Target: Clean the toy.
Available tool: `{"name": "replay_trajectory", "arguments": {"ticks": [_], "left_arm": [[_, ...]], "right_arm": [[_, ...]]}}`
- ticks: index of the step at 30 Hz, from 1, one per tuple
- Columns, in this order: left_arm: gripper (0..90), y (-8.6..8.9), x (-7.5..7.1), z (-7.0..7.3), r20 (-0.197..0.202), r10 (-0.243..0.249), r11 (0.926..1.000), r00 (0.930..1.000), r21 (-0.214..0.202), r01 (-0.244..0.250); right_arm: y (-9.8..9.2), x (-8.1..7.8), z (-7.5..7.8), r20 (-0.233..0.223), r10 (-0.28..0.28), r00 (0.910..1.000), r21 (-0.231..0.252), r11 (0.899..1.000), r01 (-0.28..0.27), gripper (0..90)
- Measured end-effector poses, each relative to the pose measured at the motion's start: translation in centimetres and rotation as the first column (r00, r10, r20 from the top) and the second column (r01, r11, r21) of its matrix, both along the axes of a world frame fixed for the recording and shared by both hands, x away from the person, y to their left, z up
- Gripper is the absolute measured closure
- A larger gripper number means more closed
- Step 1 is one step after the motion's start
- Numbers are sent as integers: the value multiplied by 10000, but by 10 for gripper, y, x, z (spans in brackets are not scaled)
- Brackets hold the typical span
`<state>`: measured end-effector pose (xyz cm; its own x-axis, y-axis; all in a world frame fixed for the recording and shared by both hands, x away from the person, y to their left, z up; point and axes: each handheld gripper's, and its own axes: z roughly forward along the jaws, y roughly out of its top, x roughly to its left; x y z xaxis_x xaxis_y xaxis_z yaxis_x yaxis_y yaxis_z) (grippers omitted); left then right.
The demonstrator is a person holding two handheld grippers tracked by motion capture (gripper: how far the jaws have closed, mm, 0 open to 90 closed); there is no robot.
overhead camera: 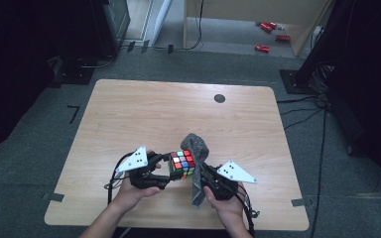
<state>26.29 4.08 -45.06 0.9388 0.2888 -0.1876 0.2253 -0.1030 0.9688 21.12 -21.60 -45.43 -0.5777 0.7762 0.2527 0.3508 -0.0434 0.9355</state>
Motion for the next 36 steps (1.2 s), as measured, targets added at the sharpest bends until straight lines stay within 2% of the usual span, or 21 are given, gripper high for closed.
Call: {"name": "replay_trajectory", "arguments": {"ticks": [2, 5, 7, 8, 11, 14, 16, 19, 22, 24, 25, 30, 33, 35, 36], "left_arm": [[354, -2, -1, 1, -37, -141, 9999, 9999, -68, 141], [353, 0, 0, 3, -104, -33, 9998, 9999, -173, 31], [353, 8, 5, 4, -249, 296, 9988, 9993, -372, -305], [353, 10, 6, 4, -222, 329, 9989, 9992, -338, -337], [353, 10, 6, 3, -28, 477, 9987, 9989, -162, -477], [353, 5, 3, 0, -103, 68, 9999, 9999, -98, -69], [353, 1, -1, 1, 18, -115, 9999, 9999, -98, 115], [353, 1, -1, 4, 58, -54, 9996, 10000, -290, 55], [353, 10, 3, 8, -94, 406, 9969, 9991, -668, -412], [353, 17, 7, 10, -277, 886, 9905, 9957, -1031, -910], [353, 19, 7, 10, -305, 1071, 9880, 9938, -1087, -1098], [353, 7, 1, 6, -451, 852, 9901, 9953, -1077, -897], [353, -2, -3, 3, -343, 741, 9936, 9967, -833, -767], [353, -3, -3, 3, -324, 754, 9934, 9966, -846, -779], [354, 2, -1, 5, -384, 887, 9904, 9953, -1025, -922]], "right_arm": [[-2, 2, -4, -150, 4, 9999, 77, 10000, -2, 800], [1, 3, -9, -323, 83, 9994, -23, 10000, -83, 800], [7, 4, -13, -600, 366, 9975, -195, 9991, -379, 800], [9, 4, -13, -650, 445, 9969, -230, 9987, -460, 800], [8, 3, -9, -607, 491, 9969, -269, 9983, -509, 800], [2, 2, -1, -323, 336, 9989, -52, 9994, -338, 799], [-1, 3, 1, -180, 201, 9996, -44, 9998, -202, 799], [0, 4, -4, -356, 218, 9991, -45, 9997, -219, 800], [9, 2, -12, -557, 423, 9975, -265, 9987, -438, 800], [16, 1, -16, -660, 722, 9952, -340, 9966, -746, 799], [21, -1, -17, -682, 836, 9942, -399, 9955, -864, 799], [38, -5, -19, -680, 1278, 9895, -318, 9910, -1301, 799], [47, -10, -20, -678, 1531, 9859, -367, 9871, -1558, 799], [49, -12, -20, -578, 1531, 9865, -454, 9867, -1558, 800], [48, -13, -17, -388, 1341, 9902, -427, 9898, -1358, 800]]}}
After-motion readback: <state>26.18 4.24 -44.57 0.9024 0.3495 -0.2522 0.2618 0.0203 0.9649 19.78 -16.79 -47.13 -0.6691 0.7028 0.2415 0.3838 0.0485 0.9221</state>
